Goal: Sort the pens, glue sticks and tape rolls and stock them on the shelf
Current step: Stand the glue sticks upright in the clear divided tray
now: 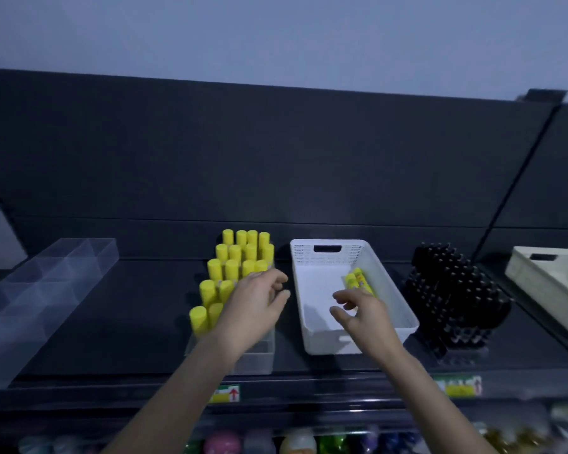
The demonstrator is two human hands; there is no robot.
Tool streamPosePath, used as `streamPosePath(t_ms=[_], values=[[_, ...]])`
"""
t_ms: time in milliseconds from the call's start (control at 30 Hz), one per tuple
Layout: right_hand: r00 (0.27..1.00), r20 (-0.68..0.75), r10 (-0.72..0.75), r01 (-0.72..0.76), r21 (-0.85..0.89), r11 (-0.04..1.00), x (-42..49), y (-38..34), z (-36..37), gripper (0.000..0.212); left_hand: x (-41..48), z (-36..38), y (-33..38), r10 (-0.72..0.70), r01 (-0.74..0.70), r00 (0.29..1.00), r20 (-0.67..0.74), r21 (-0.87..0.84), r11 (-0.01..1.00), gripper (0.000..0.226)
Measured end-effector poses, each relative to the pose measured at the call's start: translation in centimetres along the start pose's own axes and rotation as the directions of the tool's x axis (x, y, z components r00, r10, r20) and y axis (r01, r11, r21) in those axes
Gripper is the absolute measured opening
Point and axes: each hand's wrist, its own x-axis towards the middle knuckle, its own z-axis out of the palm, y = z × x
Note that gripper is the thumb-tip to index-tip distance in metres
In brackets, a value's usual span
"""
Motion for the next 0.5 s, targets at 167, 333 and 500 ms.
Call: streamPosePath(t_ms=[167,333,500], values=[[0.995,0.046,0.085,-0.081,-0.088,0.993,1.5,5.9,-4.2,0.029,3.0,6.8,3.6,-0.089,0.094,0.990,0.113,-0.039,0.995,0.026],[0.986,0.121,0.116,-0.104,-0.106,0.989,3.3,8.0,-4.9,0.013,6.1,10.9,3.7,-0.213,0.214,0.950,0.229,0.022,0.977,0.028],[0.966,0.201,0.163,-0.146,-0.100,0.984,5.4,8.0,-4.4,0.037,10.3,13.9,4.1,-0.346,0.328,0.868,0.356,0.111,0.938,0.014]])
